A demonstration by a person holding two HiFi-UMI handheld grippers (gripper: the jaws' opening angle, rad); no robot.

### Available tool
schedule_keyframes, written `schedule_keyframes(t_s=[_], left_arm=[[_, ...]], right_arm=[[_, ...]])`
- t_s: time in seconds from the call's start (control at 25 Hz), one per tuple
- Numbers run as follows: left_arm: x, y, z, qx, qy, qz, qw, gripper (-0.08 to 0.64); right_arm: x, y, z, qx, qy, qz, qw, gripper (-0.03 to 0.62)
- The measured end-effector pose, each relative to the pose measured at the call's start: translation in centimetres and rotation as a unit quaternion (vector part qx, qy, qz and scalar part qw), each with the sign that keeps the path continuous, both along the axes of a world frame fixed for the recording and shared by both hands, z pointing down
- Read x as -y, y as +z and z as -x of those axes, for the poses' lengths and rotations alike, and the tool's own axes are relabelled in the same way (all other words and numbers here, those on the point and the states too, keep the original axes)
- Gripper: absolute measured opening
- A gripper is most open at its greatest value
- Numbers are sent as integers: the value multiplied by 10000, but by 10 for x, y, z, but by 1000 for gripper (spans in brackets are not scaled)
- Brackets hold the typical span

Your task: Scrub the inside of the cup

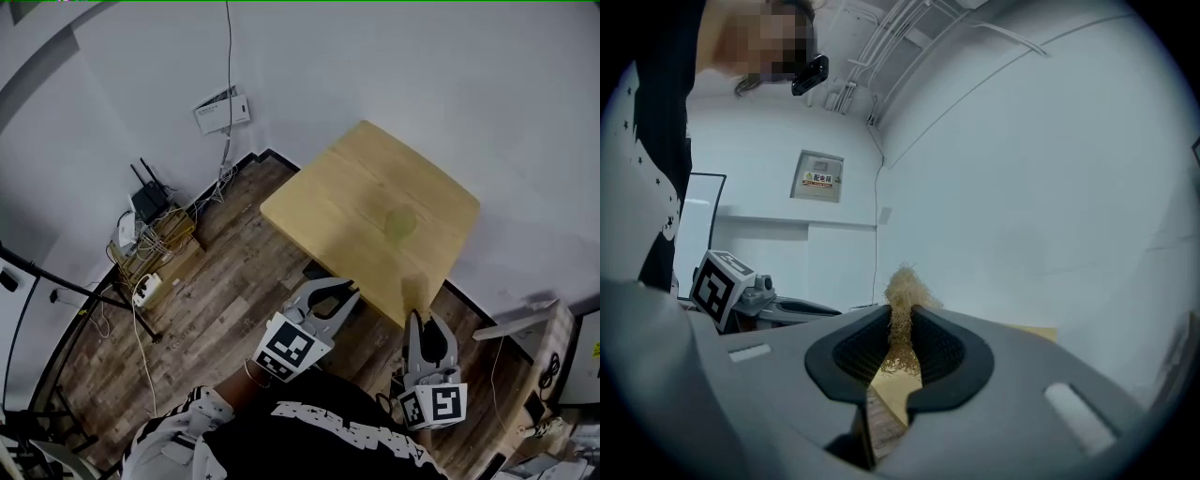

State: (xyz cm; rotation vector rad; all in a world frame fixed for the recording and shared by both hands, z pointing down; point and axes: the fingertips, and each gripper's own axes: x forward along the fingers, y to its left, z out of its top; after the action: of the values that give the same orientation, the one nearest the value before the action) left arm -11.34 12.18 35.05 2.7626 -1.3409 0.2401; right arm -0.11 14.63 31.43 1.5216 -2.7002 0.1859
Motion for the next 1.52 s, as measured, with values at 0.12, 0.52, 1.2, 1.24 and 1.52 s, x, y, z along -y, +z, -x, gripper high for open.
schedule_keyframes(t_s=[0.12, 0.52, 1.2, 1.24, 1.52], left_arm=[[12, 3, 12, -43, 86, 31, 9999, 49], [34, 19, -2, -145, 498, 168, 9985, 75], [86, 44, -28, -3, 342, 292, 9990, 150], [91, 46, -30, -15, 318, 285, 9991, 161], [125, 78, -52, -72, 238, 392, 9989, 235]], right_arm=[[10, 0, 11, 6, 102, 6, 9999, 77], [17, 9, -9, -163, 619, 172, 9978, 77], [83, 9, -36, -118, 469, 117, 9988, 77], [88, 9, -38, -130, 456, 113, 9988, 77], [121, 23, -64, -297, 461, 270, 9981, 77]])
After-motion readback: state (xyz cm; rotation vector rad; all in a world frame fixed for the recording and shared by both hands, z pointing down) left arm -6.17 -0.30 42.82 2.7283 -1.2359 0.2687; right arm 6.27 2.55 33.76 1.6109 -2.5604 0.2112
